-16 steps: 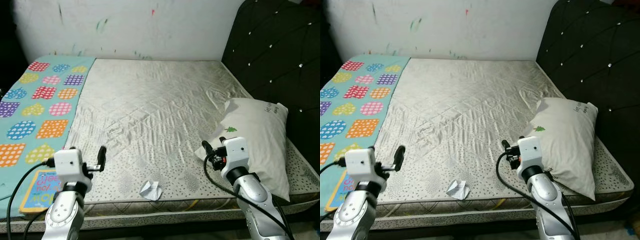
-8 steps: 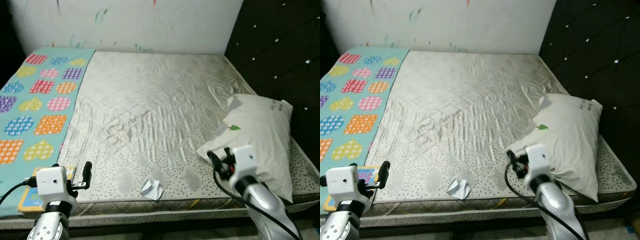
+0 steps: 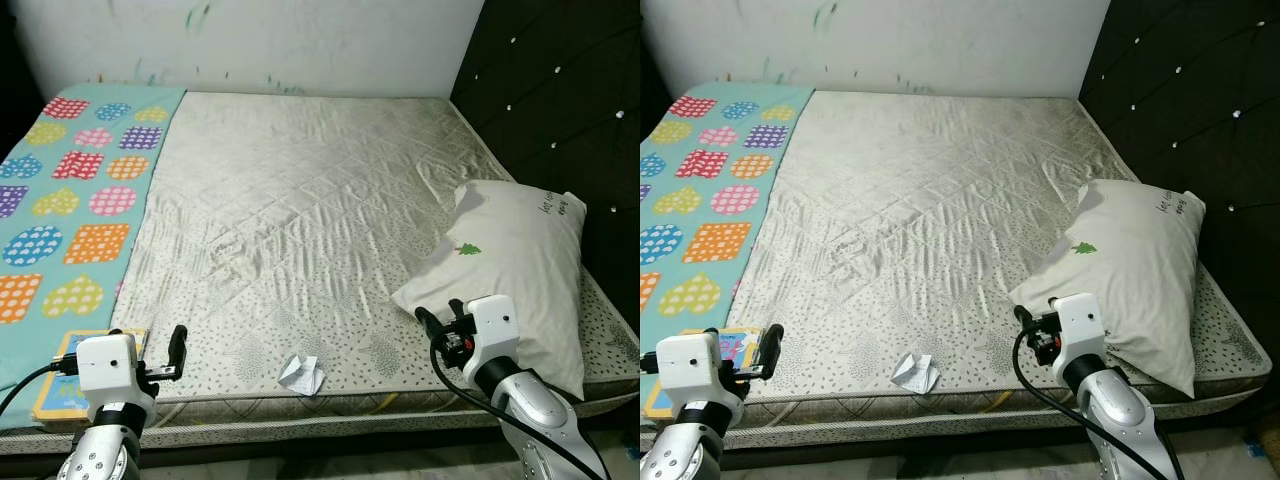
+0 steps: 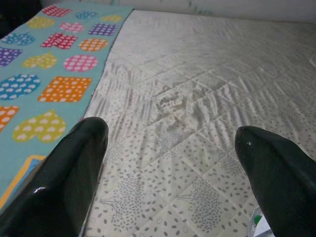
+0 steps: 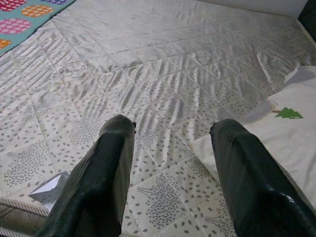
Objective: Clean up the room
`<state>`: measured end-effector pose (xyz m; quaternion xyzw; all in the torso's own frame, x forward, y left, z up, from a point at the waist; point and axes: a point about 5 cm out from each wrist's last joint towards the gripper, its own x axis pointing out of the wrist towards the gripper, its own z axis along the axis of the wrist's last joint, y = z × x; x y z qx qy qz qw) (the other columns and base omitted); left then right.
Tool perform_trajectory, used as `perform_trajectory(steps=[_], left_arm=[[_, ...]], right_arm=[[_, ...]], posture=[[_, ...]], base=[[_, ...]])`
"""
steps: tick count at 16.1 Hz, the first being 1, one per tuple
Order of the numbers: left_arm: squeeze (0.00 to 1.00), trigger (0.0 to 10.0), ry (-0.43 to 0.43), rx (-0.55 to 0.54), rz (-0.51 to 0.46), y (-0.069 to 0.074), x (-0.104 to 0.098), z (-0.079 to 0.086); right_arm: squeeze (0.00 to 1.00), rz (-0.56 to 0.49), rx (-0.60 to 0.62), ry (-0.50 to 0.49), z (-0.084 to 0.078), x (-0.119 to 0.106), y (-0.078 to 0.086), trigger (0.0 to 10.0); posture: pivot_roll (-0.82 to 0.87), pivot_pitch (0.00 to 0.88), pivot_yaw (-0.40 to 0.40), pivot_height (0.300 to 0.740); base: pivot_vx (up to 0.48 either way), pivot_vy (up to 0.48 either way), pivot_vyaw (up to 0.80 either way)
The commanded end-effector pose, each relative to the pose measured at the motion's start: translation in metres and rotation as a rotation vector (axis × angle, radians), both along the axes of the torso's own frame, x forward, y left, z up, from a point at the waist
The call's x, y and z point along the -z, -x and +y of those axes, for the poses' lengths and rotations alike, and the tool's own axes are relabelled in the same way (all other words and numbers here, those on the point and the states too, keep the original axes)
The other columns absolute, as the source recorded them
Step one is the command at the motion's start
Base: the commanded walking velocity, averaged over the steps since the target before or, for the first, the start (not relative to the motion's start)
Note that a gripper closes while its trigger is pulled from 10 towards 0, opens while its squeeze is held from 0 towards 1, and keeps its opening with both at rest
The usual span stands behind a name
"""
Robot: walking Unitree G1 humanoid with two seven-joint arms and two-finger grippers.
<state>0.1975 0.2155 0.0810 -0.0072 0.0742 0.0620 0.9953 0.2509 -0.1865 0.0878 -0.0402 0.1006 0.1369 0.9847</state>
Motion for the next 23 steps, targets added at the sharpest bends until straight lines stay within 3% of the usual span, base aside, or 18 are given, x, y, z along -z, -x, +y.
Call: perform_trajectory(steps=[1, 5, 21, 23], left_arm=[[0.0, 10.0, -0.005, 0.006, -0.006, -0.0005, -0.0032, -0.0013], [0.0, 10.0, -0.003, 0.015, -0.006, -0.0028, -0.0031, -0.0024], [0.0, 10.0, -0.005, 0.016, -0.008, -0.0065, -0.003, -0.0039], [0.0, 10.0, -0.016, -0.003, -0.002, -0.0063, -0.0024, -0.0028]], right_arm=[[0.0, -0.009, -0.008, 0.004, -0.0012, -0.0039, 0.0006, 10.0], [0.0, -0.013, -0.012, 0.006, -0.0005, -0.0048, 0.0004, 10.0], [0.0, -0.021, -0.031, 0.009, 0.0017, -0.0057, -0.0018, 10.0], [0.0, -0.017, -0.035, 0.016, 0.0019, -0.0057, -0.0025, 10.0]], posture=[[-0.05, 0.092, -0.065, 0.74], [-0.06, 0.094, -0.065, 0.736], [-0.06, 0.099, -0.066, 0.533], [-0.06, 0.1, -0.067, 0.533]], base=[[0.0, 0.0, 0.0], [0.0, 0.0, 0.0], [0.0, 0.0, 0.0], [0.0, 0.0, 0.0]])
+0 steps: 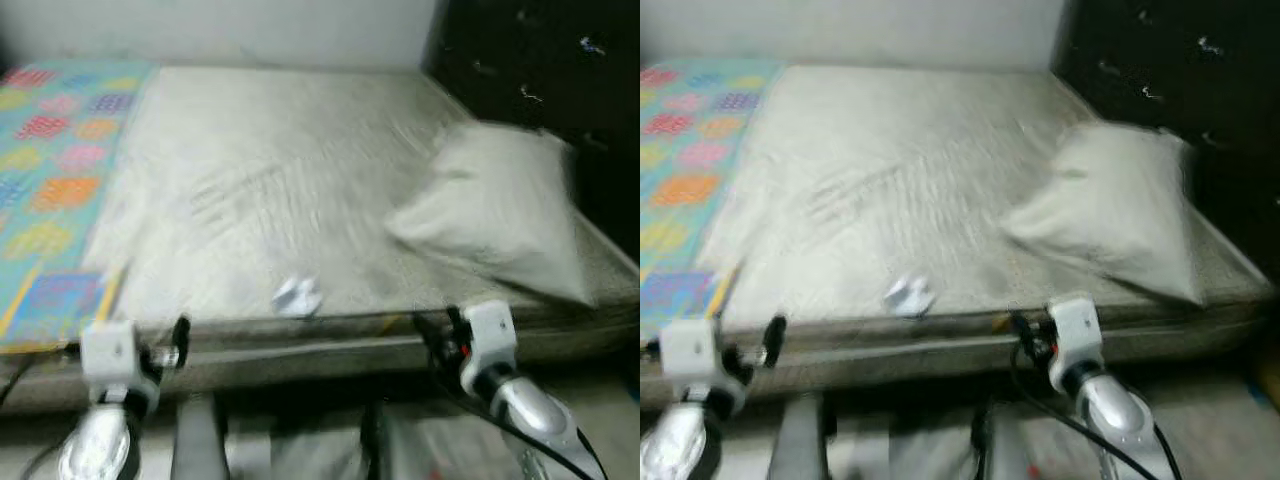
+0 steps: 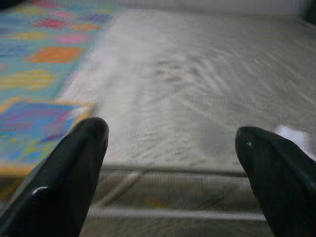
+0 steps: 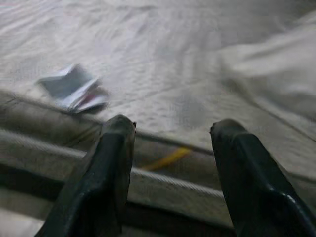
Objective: Clean up the room
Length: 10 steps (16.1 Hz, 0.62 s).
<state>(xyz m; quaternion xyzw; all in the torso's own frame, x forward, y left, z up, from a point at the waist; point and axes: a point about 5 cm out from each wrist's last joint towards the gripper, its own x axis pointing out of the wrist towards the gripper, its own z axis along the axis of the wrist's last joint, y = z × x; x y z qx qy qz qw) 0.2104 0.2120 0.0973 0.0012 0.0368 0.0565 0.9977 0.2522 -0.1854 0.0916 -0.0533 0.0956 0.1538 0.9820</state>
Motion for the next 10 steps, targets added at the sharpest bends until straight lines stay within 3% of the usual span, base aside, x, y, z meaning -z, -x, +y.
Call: perform_trajectory(steps=[1, 7, 10], left_arm=[[0.0, 10.0, 0.003, -0.022, 0.076, 0.0069, 0.0143, 0.0011], [0.0, 10.0, 0.012, 0.0, 0.063, 0.0074, 0.0134, -0.0019], [0.0, 10.0, 0.017, 0.011, 0.057, 0.0079, 0.0132, -0.0035]], right_arm=[[0.0, -0.008, -0.005, -0.009, 0.0014, -0.0021, -0.001, 10.0], [0.0, -0.006, -0.024, -0.007, 0.0026, -0.0023, -0.0013, 10.0], [0.0, -0.017, -0.066, 0.022, 0.0065, -0.0031, 0.0005, 10.0]], posture=[[-0.06, 0.1, -0.068, 0.533], [-0.06, 0.1, -0.072, 0.533], [-0.06, 0.099, -0.074, 0.533]], base=[[0.0, 0.0, 0.0], [0.0, 0.0, 0.0], [0.0, 0.0, 0.68]])
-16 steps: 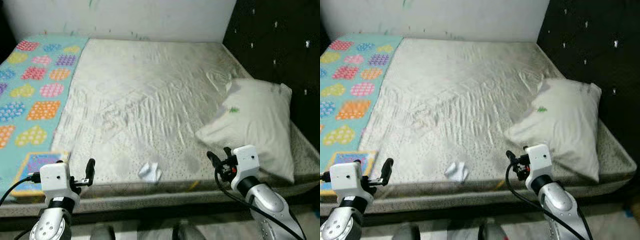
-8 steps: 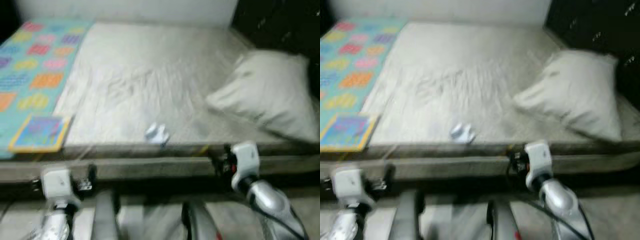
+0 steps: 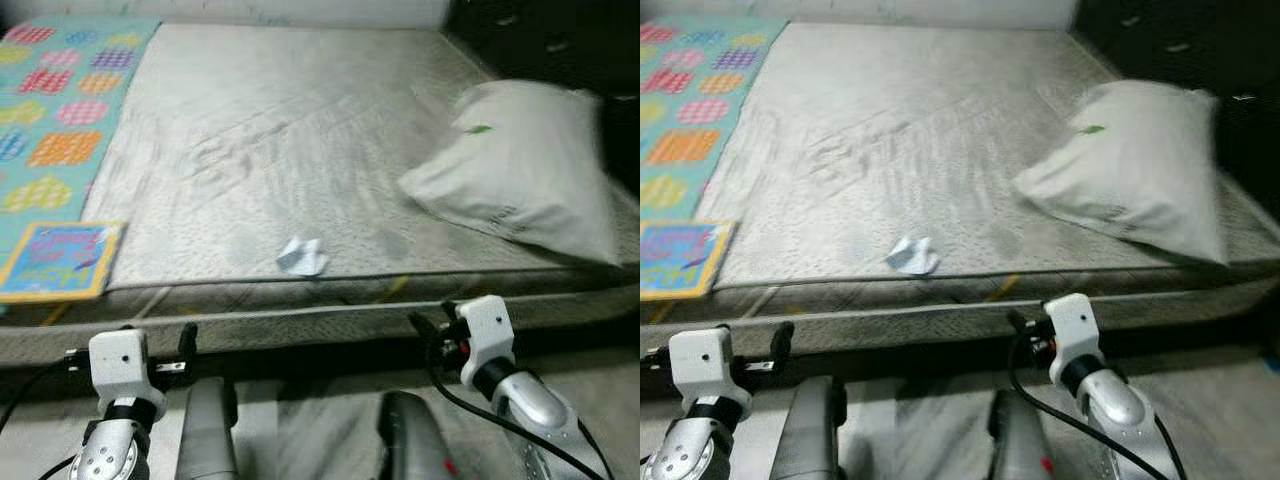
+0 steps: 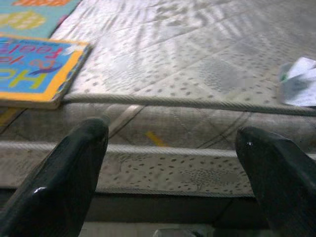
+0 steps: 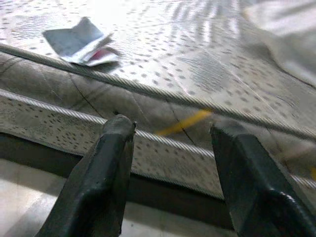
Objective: Clean up the room
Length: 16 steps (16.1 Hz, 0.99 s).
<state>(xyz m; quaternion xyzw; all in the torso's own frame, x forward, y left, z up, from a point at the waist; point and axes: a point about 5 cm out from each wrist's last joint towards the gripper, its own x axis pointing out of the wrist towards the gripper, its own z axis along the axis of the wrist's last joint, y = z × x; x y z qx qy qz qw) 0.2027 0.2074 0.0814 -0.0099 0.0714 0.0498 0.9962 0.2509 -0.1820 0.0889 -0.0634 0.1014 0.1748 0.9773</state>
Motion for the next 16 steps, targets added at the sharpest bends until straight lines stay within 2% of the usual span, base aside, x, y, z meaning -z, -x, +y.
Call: perform_trajectory(steps=[1, 7, 16], left_arm=[[0.0, 10.0, -0.009, 0.001, -0.013, 0.0006, -0.0031, 0.0005], [0.0, 10.0, 0.001, 0.009, -0.014, 0.0008, -0.0029, -0.0009], [0.0, 10.0, 0.006, 0.026, -0.018, -0.0033, -0.0036, -0.0013]], right_arm=[[0.0, -0.029, -0.022, -0.004, 0.0026, -0.0062, -0.0006, 10.0], [0.0, -0.024, -0.021, -0.007, 0.0014, -0.0056, -0.0027, 10.0], [0.0, -0.026, -0.018, -0.003, 0.0024, -0.0051, -0.0058, 10.0]], posture=[[-0.06, 0.1, -0.075, 0.533], [-0.06, 0.107, -0.081, 0.533], [-0.06, 0.114, -0.078, 0.533]], base=[[0.0, 0.0, 0.75], [0.04, 0.0, 0.09], [0.288, 0.0, 0.0]])
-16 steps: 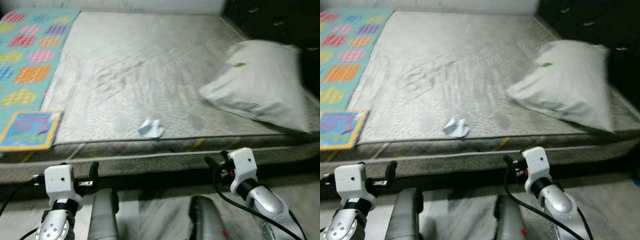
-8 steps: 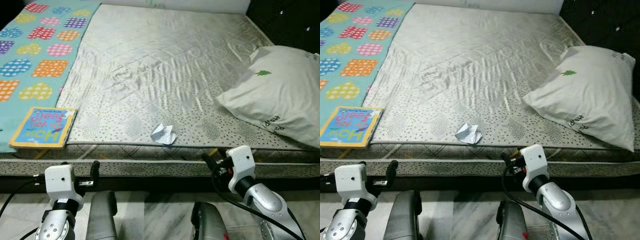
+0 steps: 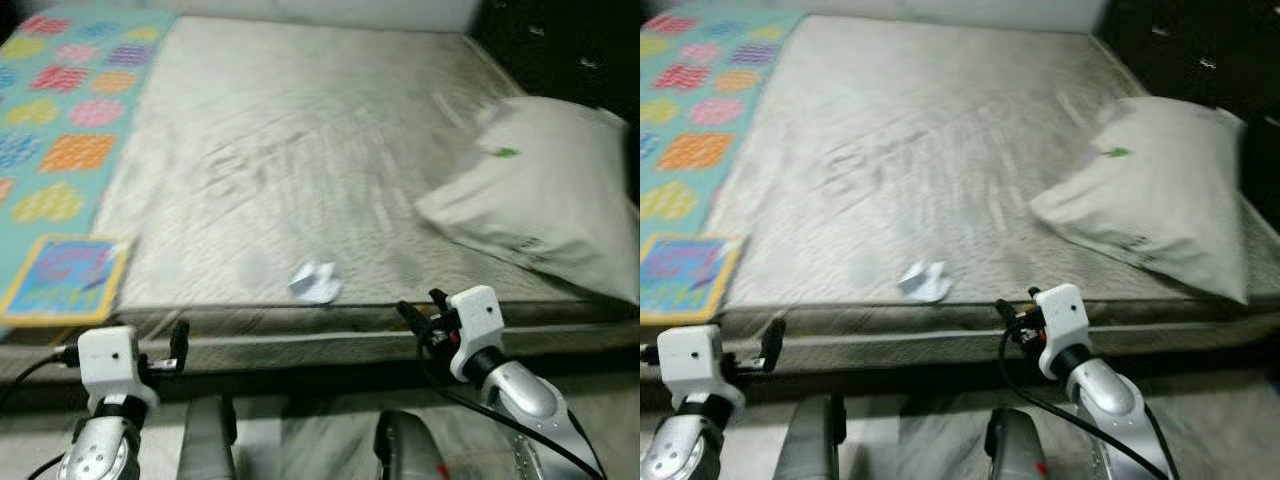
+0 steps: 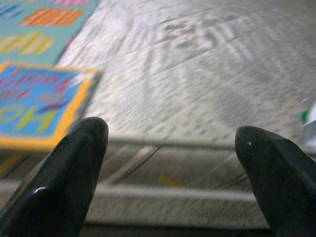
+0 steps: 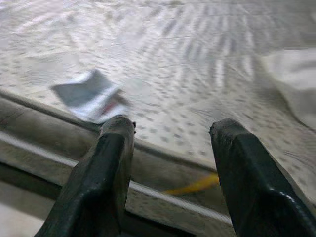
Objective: Clean up the room
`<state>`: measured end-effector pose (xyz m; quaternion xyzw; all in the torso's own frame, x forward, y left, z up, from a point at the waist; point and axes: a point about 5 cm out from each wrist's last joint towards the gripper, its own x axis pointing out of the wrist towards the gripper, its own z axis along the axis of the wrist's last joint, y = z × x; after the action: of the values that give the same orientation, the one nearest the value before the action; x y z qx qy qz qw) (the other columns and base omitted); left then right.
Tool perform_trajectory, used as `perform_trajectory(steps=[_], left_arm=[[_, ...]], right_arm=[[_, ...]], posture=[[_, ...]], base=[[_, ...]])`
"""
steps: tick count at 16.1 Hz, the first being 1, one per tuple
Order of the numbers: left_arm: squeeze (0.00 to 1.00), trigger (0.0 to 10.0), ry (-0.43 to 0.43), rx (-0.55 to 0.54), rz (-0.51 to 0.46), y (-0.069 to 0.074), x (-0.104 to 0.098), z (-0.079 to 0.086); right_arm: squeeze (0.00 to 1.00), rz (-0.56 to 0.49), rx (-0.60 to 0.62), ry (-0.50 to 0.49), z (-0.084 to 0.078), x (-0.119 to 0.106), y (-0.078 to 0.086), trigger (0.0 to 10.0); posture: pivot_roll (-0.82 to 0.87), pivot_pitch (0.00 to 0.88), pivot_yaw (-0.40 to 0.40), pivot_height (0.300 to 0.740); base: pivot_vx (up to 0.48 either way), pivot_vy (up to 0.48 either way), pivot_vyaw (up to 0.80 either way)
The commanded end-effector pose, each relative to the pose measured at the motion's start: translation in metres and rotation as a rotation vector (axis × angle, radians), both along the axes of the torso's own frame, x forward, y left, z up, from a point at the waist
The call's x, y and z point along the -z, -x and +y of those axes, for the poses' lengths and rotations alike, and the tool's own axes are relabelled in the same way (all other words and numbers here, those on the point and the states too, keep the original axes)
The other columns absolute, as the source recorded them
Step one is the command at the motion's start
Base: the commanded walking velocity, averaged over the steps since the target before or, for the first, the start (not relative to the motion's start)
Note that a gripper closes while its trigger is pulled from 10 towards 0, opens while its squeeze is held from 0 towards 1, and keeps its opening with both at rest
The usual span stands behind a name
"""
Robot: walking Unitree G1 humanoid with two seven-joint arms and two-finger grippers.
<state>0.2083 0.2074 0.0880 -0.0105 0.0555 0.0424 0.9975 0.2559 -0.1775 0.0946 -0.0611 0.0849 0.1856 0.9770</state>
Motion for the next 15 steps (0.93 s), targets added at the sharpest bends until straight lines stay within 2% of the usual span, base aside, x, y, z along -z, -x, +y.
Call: perform_trajectory(steps=[1, 3, 9, 12, 15], left_arm=[[0.0, 10.0, 0.005, 0.01, 0.013, 0.002, 0.003, -0.001], [0.0, 10.0, 0.005, 0.009, 0.012, 0.001, 0.003, -0.001], [0.0, 10.0, -0.005, -0.011, 0.033, 0.001, 0.005, 0.001], [0.0, 10.0, -0.006, -0.012, 0.036, 0.0, 0.005, 0.0], [0.0, 10.0, -0.009, -0.009, 0.041, 0.001, 0.005, 0.0]], right_arm=[[0.0, 0.003, 0.005, 0.009, -0.002, 0.0, -0.001, 10.0], [0.0, 0.003, 0.004, 0.008, -0.002, 0.001, -0.002, 10.0], [0.0, 0.012, 0.005, -0.005, -0.002, 0.002, -0.003, 10.0], [0.0, -0.005, -0.032, 0.021, 0.001, 0.0, -0.004, 10.0], [0.0, -0.036, -0.02, 0.052, -0.004, -0.005, -0.023, 10.0]], posture=[[-0.06, 0.114, -0.078, 0.533], [-0.06, 0.114, -0.079, 0.533], [-0.06, 0.114, -0.077, 0.533], [-0.05, 0.117, -0.076, 0.533], [-0.04, 0.119, -0.069, 0.533]], base=[[0.322, 0.0, 0.0], [0.321, 0.0, 0.0], [0.0, 0.0, 0.0], [0.0, 0.0, 0.69], [0.0, 0.0, 0.79]])
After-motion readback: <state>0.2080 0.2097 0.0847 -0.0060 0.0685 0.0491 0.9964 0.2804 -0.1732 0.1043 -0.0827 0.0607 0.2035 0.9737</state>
